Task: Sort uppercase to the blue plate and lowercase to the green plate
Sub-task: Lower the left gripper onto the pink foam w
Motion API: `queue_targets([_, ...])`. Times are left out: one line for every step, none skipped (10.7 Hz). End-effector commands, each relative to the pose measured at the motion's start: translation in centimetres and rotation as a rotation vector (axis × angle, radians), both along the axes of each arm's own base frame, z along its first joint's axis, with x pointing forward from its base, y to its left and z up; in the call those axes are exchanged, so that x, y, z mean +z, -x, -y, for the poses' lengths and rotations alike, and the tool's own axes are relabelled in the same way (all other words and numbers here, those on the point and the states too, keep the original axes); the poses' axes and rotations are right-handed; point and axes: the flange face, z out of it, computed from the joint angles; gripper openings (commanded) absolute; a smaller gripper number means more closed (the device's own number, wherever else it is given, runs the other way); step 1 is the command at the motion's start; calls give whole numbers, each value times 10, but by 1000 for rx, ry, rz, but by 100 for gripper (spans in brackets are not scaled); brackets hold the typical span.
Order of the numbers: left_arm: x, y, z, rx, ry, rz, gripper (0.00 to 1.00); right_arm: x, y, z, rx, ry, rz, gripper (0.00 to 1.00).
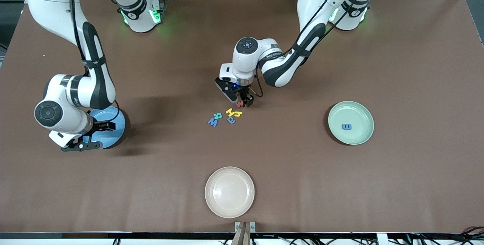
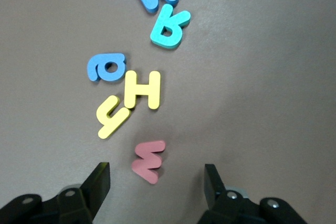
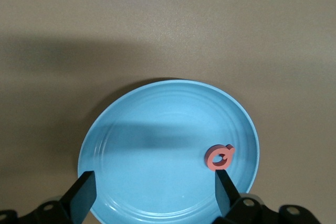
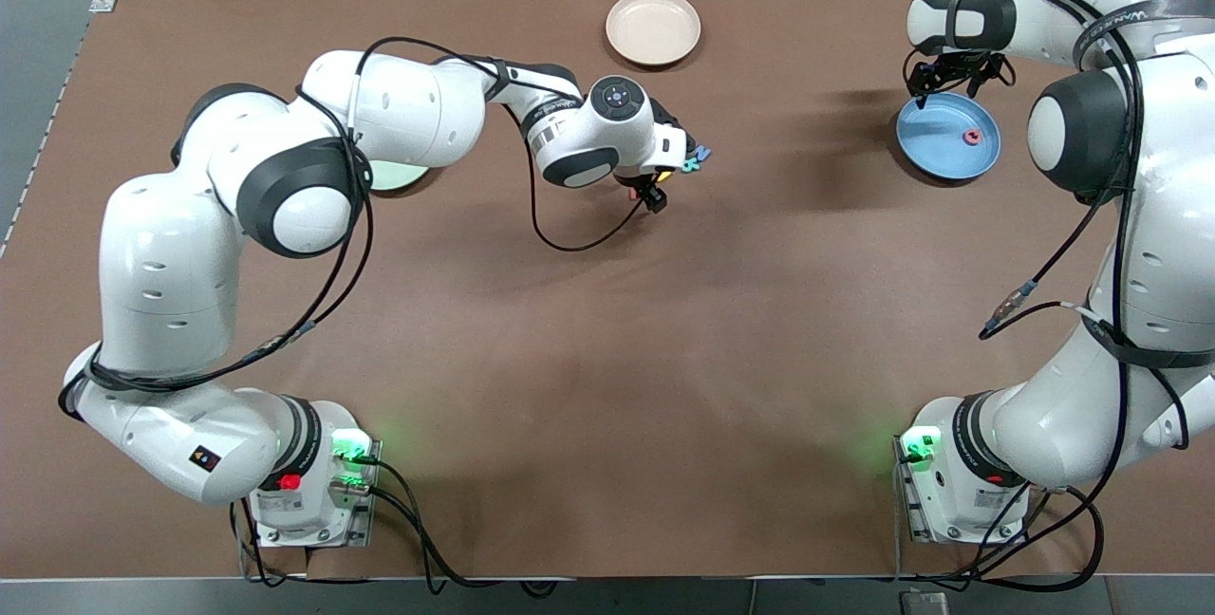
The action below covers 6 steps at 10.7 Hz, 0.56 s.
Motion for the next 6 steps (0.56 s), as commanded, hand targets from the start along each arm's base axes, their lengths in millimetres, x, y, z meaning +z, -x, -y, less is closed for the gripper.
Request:
queue_targets([-10, 0, -1, 15, 18, 16, 80, -3, -3, 2, 2, -12, -3, 100])
queue_targets([-10, 0, -1, 21, 21, 16, 80, -3, -3, 2, 2, -12, -3, 100])
queue_targets([-10, 0, -1, 19, 21, 16, 79, -3, -3, 2, 2, -12, -3, 100])
queue_targets([-12, 1, -1, 18, 19, 14, 78, -2, -3, 3, 0, -12, -2, 100])
queue_targets([-15, 1, -1, 16, 22, 13, 78, -4, -3, 4, -1, -11, -3, 100])
queue_targets([-14, 1, -1, 12, 25, 17, 75, -3, -3, 3, 1, -11, 0, 100])
